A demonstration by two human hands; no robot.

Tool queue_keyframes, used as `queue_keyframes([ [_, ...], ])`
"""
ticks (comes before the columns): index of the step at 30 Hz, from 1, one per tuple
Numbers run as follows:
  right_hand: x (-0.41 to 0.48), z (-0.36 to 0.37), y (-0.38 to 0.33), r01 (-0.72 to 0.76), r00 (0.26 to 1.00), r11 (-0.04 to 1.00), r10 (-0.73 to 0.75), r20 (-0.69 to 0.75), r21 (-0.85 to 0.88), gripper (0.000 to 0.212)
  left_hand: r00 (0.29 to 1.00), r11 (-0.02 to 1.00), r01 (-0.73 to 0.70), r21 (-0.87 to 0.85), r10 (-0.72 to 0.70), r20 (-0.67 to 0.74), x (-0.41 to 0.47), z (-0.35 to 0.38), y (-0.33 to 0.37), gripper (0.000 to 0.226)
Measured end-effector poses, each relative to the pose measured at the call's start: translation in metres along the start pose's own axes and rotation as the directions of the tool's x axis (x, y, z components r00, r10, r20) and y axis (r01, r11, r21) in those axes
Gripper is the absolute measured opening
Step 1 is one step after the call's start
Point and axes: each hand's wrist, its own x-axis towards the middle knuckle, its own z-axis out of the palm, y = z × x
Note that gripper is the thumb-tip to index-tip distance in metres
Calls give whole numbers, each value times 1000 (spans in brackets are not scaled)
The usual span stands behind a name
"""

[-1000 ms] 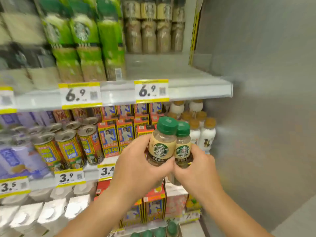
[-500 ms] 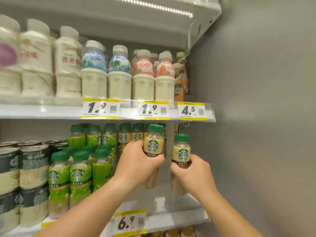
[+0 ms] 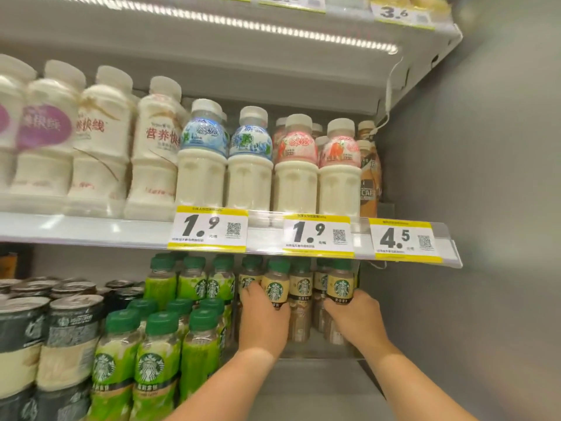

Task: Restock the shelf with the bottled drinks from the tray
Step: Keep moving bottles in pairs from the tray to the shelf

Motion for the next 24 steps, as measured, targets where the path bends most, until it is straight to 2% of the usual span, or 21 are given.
queue_keyframes([
  [4,8,17,13,-16,1000,1000,16,22,-16,16,998,1000,14,-23,-15,-58,3,2,-10,66],
  [10,18,26,23,52,997,998,-50,57,-40,16,992,1000,17,0,-17,-123,-7,1,-13,45],
  [14,22,32,32,83,994,996,-80,72,-41,20,989,995,62,82,-50,-141,-22,-1,-3,47],
  [20,15,40,47,115,992,992,-117,-52,-44,42,991,980,113,166,-100,-88,-48,-10,-6,48],
  [24,9,44,49,118,988,993,-118,-99,-16,39,983,963,183,198,-173,-68,-66,-10,-20,57],
])
